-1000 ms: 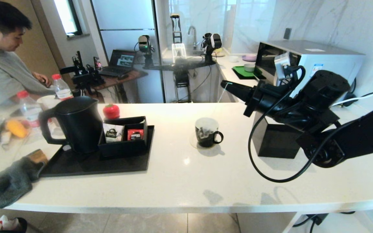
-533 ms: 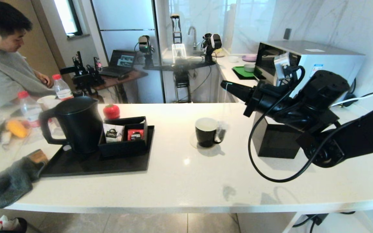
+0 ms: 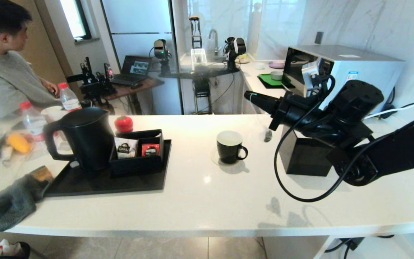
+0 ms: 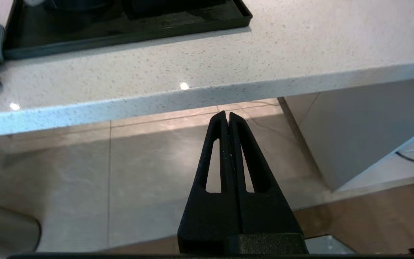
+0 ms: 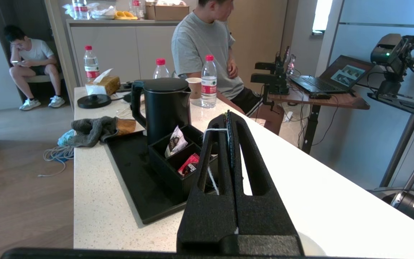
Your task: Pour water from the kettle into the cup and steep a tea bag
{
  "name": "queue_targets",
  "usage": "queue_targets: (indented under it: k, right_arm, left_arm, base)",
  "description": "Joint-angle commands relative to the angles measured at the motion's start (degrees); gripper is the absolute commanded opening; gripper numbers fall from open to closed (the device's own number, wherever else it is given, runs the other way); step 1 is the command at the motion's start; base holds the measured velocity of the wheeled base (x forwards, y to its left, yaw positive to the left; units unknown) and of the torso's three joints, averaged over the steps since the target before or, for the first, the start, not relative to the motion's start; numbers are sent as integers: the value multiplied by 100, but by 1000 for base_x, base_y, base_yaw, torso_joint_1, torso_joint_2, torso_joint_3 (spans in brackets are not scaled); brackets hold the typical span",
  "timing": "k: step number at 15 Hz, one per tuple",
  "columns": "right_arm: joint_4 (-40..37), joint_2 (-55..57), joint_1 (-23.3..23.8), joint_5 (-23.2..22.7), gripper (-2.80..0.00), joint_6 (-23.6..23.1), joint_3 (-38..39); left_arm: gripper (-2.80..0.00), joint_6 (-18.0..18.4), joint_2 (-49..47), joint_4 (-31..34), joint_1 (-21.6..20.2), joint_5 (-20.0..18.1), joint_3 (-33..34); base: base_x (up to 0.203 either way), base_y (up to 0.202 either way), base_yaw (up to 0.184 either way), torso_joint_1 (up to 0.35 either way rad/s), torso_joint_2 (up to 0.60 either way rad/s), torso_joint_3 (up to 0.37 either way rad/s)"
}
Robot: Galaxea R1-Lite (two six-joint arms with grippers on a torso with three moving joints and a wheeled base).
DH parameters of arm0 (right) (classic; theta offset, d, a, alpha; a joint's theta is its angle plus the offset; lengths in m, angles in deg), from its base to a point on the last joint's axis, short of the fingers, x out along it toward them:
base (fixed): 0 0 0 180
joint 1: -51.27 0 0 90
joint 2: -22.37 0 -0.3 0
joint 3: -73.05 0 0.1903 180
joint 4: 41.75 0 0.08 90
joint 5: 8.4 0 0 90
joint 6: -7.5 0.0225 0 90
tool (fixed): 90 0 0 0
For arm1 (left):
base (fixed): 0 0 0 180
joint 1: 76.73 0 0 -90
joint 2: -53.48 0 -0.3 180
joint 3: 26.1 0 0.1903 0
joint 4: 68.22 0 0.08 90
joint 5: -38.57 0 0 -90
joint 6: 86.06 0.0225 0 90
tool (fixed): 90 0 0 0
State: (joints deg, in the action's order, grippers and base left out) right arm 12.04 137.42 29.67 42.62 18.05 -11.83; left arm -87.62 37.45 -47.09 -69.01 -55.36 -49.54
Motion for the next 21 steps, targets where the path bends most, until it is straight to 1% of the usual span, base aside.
queue_targets:
  k: [1,12,13,16,18,21]
  right_arm:
    - [40,76,-2,-23,-280,6,-16]
    - [-250,681,-37,-49,-280,16,-977]
    - [-293,738,-37,-51,-280,18,-1090]
    - [-393,852,-54,-58,-280,18,-1329]
    - [-378,956,-55,-58,-280,18,-1397]
    - [-322,1134,-72,-49,-280,18,-1447]
  left_arm:
    - [-280,51,-23,-5,11,-2,-10]
    - [-280,76,-23,-14,2,7,-1]
    - [-280,76,-23,-14,-40,7,-1]
    - [-280,65,-12,-14,-456,7,-1]
    - [-280,41,40,-14,-559,7,-1]
    - [-280,-25,440,-14,-793,7,-1]
  base:
    - [0,0,0,0,0,0]
    - [0,0,0,0,0,0]
    - [0,0,0,0,0,0]
    - [0,0,0,0,0,0]
    - [0,0,0,0,0,0]
    - [0,0,0,0,0,0]
